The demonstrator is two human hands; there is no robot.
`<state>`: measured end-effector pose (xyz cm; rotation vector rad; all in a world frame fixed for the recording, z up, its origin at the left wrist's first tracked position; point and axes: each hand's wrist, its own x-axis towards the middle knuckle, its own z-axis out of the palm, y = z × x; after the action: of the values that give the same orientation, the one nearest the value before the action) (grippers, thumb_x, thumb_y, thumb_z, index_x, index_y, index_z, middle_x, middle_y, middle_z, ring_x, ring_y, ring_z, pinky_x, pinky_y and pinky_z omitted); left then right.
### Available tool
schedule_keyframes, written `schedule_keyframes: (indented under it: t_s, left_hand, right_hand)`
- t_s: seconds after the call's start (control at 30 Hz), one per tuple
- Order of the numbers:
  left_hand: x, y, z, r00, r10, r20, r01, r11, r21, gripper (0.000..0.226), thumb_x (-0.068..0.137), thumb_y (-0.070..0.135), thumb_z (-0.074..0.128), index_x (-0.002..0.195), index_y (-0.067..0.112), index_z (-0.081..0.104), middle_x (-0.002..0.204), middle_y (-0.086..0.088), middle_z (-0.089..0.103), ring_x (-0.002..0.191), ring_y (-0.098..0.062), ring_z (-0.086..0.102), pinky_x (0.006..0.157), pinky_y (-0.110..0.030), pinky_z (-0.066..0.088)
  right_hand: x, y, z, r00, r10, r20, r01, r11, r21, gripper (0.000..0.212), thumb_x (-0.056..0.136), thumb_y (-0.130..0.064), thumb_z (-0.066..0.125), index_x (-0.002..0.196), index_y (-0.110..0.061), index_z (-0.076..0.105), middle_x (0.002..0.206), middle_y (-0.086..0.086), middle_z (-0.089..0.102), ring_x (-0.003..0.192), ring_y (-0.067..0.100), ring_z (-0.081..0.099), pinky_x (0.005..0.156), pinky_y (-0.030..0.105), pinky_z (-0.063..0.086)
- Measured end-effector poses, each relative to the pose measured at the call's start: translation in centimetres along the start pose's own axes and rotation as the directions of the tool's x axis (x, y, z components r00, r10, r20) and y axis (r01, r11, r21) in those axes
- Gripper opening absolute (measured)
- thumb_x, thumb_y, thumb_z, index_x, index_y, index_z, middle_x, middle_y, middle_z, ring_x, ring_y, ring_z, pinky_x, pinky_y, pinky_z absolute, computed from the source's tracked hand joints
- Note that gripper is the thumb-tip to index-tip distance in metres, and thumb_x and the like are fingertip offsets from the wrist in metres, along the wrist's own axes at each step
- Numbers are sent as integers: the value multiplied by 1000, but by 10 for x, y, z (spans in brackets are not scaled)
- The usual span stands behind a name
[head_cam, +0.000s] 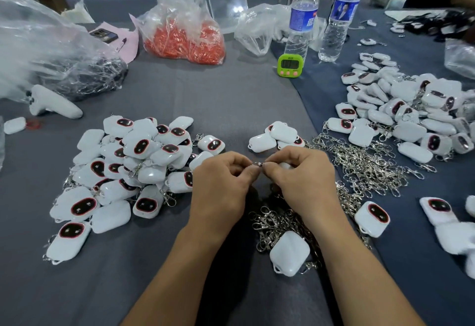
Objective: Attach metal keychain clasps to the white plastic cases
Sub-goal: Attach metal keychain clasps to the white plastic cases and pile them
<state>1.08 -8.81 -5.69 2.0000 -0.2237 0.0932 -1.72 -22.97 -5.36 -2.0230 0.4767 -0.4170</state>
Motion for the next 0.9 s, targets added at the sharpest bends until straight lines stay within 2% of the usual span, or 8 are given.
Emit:
schedule_keyframes:
  t_s: [0.17, 0.27, 0.37, 0.47, 0.63, 0.73, 0.77, 0.9]
  left_hand:
    - [-1, -1, 2, 995, 55, -82, -46, 994, 100, 6, 81, 26, 79, 76, 27, 75, 68, 19, 71, 67, 4, 66, 67, -20, 49]
    - [-2, -1, 2, 988, 108, -114, -93, 987, 128, 6, 83, 23, 76, 80, 28, 75, 72, 19, 71, 69, 0, 66, 71, -27, 51]
    - [-3, -1, 2, 976, 164, -143, -139, 975, 171, 9, 84, 21, 74, 86, 29, 77, 76, 16, 73, 69, -4, 66, 73, -32, 54]
    - [-3, 0, 1, 967, 215, -136, -185, 962, 202, 14, 84, 18, 71, 87, 29, 78, 79, 14, 74, 71, -4, 65, 73, -29, 51]
    - [0, 1, 1, 988, 131, -80, -125, 990, 71, 16, 83, 15, 75, 90, 28, 80, 79, 19, 75, 74, 5, 68, 75, -19, 54]
    - [1, 1, 1, 995, 70, -70, -71, 997, -15, 13, 82, 18, 77, 89, 29, 80, 76, 21, 74, 73, 7, 68, 72, -14, 53]
    - [2, 1, 0, 997, 55, -47, -57, 998, -36, 13, 81, 17, 77, 84, 29, 80, 74, 22, 74, 70, 7, 68, 69, -12, 51]
    - [3, 1, -1, 999, -42, 27, 45, 992, -119, 13, 78, 17, 74, 77, 28, 80, 68, 16, 73, 64, 3, 67, 63, -12, 48]
  right_hand:
    - [0, 1, -2, 1000, -4, -22, 3, 1000, -23, 12, 76, -22, 82, 71, -32, 77, 64, -17, 70, 62, 0, 63, 62, 20, 48]
    - [-2, -1, -4, 996, -76, -51, 76, 997, -12, 14, 79, -17, 79, 82, -31, 79, 76, -22, 74, 76, -6, 66, 68, 6, 46]
    - [-5, -5, -3, 989, -150, 14, 151, 988, -24, 15, 77, -18, 83, 76, -32, 80, 73, -24, 72, 74, -9, 66, 67, 2, 44]
    - [-9, -8, 1, 980, -178, 92, 184, 981, -61, 14, 75, -18, 82, 74, -32, 80, 64, -33, 65, 70, -16, 62, 61, -2, 38]
    - [-7, -8, 4, 987, -148, 65, 149, 989, 0, 25, 77, -13, 78, 65, -34, 75, 64, -22, 69, 68, -3, 66, 59, 7, 47]
    - [-3, -5, 4, 992, -112, 65, 109, 993, 39, 27, 78, -12, 77, 62, -34, 74, 66, -15, 72, 68, 7, 69, 70, 30, 59]
    - [-2, -4, 4, 992, -109, 69, 106, 993, 42, 27, 78, -12, 77, 63, -34, 75, 66, -15, 73, 69, 9, 70, 71, 33, 59]
    - [-1, -1, 5, 990, -123, 71, 120, 992, 38, 25, 79, -16, 76, 71, -40, 75, 66, -20, 72, 66, 1, 68, 68, 29, 58]
